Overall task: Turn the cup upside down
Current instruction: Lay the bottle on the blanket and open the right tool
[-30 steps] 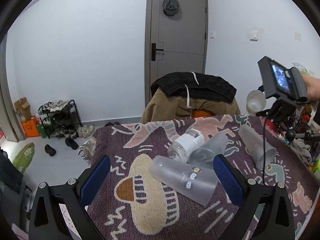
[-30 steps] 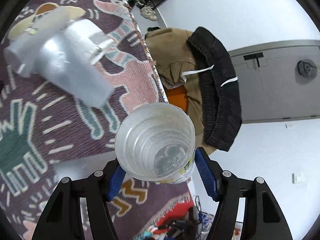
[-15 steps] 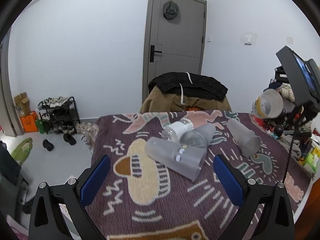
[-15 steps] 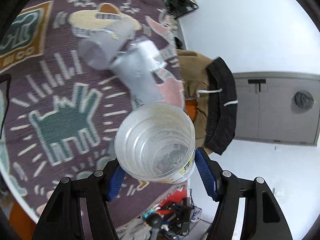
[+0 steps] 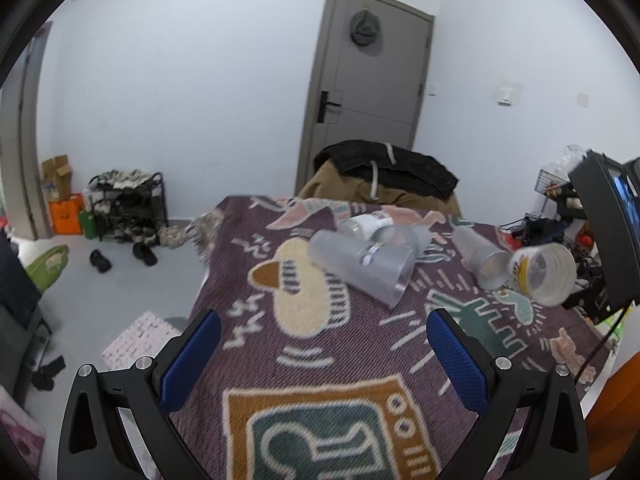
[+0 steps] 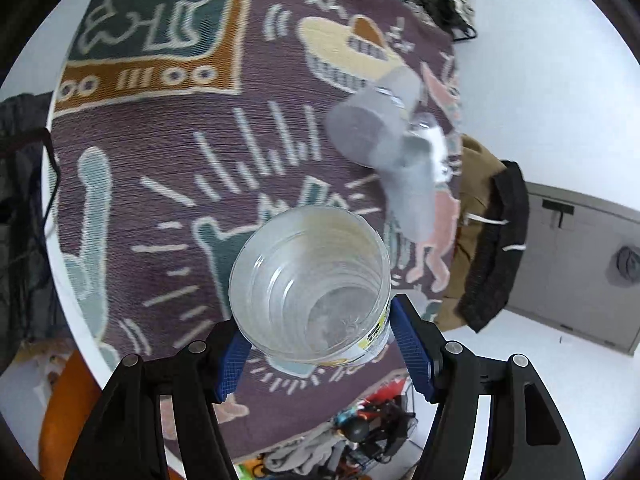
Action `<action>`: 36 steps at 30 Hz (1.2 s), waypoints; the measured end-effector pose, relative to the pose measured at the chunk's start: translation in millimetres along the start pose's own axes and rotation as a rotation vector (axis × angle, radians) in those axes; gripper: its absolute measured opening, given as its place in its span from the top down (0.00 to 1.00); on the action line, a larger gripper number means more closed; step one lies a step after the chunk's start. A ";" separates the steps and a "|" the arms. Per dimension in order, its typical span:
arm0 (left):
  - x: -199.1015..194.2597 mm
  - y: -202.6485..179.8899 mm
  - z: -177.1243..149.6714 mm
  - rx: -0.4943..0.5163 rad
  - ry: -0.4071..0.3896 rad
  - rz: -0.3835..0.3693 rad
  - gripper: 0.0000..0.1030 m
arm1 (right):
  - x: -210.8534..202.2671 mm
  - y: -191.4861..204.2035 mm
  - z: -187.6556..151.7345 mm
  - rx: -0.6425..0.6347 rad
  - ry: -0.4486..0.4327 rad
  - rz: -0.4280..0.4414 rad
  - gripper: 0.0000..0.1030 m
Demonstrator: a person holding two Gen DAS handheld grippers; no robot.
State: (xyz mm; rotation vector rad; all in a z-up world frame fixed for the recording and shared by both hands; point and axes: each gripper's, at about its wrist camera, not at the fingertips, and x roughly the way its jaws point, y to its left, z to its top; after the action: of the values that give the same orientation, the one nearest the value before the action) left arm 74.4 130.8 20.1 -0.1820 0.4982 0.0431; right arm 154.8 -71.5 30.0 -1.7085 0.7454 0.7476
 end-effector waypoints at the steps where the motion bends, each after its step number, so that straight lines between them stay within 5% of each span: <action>1: -1.2 3.2 -4.2 -0.009 0.004 0.007 0.00 | 1.5 4.3 2.5 -0.007 -0.001 0.007 0.35; 23: 3.2 44.5 -53.7 -0.087 0.070 0.089 0.00 | 56.3 70.1 68.8 -0.094 -0.024 0.085 0.34; 27: 1.7 45.9 -52.8 -0.087 0.066 0.089 0.00 | 51.4 65.4 65.3 -0.048 -0.024 0.123 0.07; 31: 1.1 43.2 -50.3 -0.078 0.061 0.078 0.00 | 21.7 68.9 51.1 -0.013 -0.079 0.113 0.05; 36: 2.6 31.2 -44.2 -0.064 0.058 0.046 0.00 | -12.6 72.2 28.3 0.145 -0.151 -0.005 0.01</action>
State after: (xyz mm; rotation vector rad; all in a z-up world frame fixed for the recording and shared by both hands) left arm 53.2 153.3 -24.4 -0.2346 0.5593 0.0994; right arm 87.1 -59.1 -8.0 -1.5051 0.6746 0.7905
